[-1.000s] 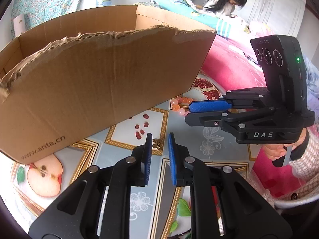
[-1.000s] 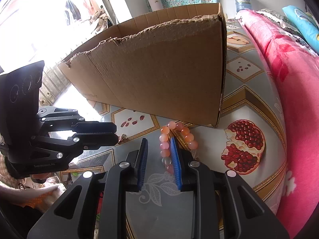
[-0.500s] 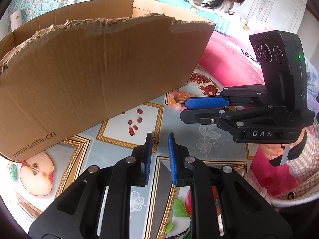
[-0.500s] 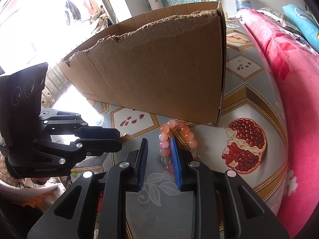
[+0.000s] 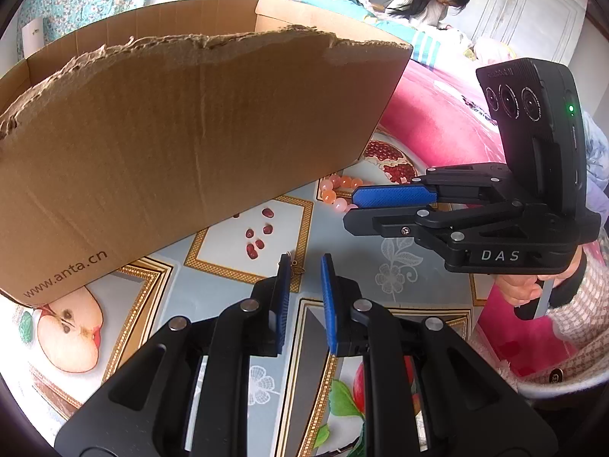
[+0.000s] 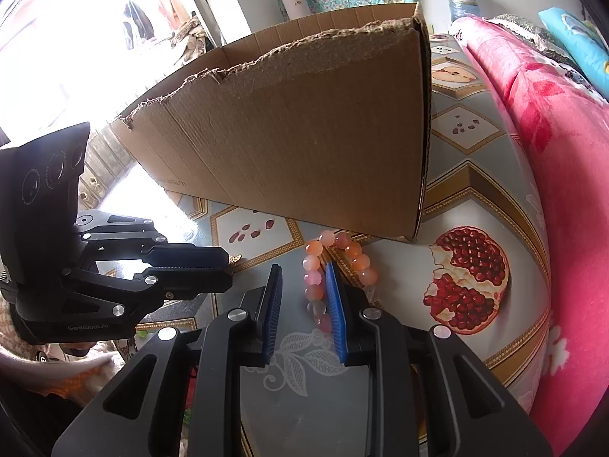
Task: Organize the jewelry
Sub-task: 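Position the open right tool fingers around the pink-orange bead bracelet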
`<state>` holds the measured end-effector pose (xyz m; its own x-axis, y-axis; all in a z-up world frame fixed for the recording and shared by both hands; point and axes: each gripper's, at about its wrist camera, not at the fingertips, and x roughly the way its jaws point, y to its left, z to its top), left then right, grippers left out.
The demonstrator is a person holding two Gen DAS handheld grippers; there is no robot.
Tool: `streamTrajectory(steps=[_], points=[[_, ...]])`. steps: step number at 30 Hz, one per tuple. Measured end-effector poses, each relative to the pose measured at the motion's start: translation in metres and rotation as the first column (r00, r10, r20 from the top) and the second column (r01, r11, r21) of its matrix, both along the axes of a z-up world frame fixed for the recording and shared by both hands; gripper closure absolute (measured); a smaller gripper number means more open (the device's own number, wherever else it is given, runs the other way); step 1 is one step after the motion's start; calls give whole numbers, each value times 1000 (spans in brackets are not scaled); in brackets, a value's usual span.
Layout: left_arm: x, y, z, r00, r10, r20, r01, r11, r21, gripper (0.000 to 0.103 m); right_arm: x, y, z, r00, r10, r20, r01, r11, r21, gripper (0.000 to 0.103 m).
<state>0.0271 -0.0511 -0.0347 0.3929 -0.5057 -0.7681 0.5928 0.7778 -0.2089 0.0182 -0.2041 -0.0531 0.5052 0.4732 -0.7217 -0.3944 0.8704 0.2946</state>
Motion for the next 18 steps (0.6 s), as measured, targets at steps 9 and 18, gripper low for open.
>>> streamTrajectory(steps=[9,18], points=[[-1,0,0,1000,2,3,-2,1000,1,88,0,0,0,1000,0,0,0,1000,1,79],[-1,0,0,1000,1,4,-1,1000,3,88,0,0,0,1000,0,0,0,1000,2,79]])
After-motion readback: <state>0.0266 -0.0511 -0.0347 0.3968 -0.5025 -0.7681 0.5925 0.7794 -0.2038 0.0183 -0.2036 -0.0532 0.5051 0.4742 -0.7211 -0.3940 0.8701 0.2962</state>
